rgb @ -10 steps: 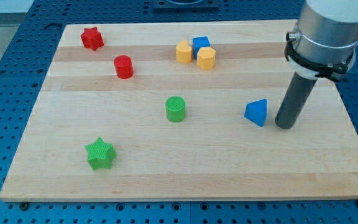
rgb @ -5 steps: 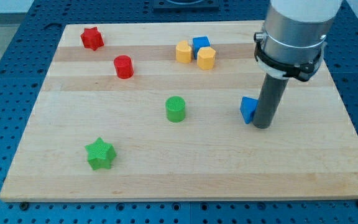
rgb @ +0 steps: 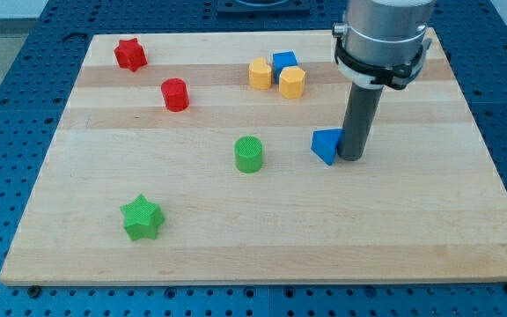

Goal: Slide the blue triangle towards the green circle

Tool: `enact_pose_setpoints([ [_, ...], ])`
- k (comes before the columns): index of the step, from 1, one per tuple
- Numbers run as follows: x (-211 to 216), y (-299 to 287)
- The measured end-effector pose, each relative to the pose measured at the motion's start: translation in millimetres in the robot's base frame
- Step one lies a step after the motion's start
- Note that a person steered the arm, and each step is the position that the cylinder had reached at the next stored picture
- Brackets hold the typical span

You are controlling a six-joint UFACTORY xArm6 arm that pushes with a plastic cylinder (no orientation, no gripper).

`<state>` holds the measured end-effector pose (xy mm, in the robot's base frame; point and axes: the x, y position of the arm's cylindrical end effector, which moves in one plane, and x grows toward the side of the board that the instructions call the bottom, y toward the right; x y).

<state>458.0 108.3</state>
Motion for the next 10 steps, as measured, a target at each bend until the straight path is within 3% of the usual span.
enact_pose_setpoints([
  [8, -13, -57],
  [10, 8, -57],
])
